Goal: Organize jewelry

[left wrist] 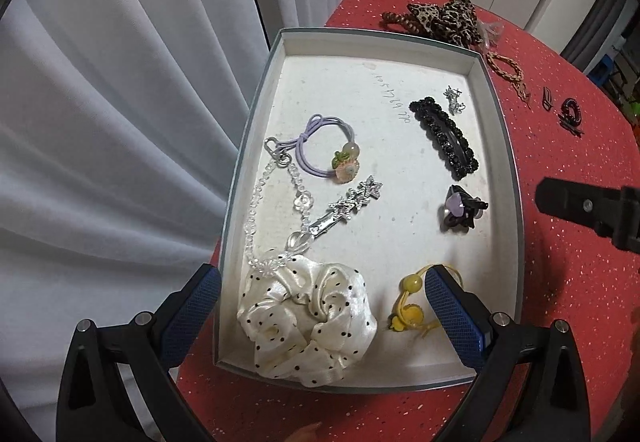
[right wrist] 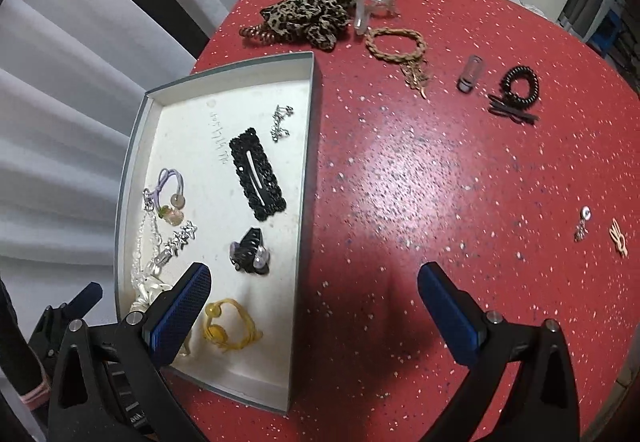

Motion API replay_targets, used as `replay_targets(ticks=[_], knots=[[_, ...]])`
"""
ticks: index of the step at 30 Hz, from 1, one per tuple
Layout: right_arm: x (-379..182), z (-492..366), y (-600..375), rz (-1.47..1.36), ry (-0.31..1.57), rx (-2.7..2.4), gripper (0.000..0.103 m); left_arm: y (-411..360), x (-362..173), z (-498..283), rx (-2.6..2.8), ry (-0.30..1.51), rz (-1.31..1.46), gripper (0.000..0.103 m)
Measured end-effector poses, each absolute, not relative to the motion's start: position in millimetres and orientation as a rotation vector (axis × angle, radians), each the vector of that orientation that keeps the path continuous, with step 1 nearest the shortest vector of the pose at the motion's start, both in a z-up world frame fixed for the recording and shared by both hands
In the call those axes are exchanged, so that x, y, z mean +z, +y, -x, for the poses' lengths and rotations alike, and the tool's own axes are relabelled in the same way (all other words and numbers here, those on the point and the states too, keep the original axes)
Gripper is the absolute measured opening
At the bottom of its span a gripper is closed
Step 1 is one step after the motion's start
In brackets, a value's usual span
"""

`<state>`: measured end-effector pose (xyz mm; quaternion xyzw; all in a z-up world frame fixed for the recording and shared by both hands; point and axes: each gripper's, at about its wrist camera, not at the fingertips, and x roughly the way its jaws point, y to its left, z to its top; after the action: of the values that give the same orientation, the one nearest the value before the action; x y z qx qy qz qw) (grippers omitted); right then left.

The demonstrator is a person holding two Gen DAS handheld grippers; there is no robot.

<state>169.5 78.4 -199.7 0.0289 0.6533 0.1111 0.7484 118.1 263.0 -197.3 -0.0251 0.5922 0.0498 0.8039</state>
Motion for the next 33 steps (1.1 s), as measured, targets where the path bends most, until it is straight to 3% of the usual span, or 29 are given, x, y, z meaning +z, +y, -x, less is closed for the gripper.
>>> replay_targets(ticks=[15, 33], knots=[[-197.0, -144.5, 66.9, -0.055, 1.459, 0.220, 0.103, 267.1, -181.8, -106.1, 0.087, 1.275, 0.083, 0.102], [-150.4, -122.5, 65.6, -0.025, 1.433, 0.244, 0.103, 265.7, -136.8, -75.2, 0.100, 1.223, 0.066, 0.102]])
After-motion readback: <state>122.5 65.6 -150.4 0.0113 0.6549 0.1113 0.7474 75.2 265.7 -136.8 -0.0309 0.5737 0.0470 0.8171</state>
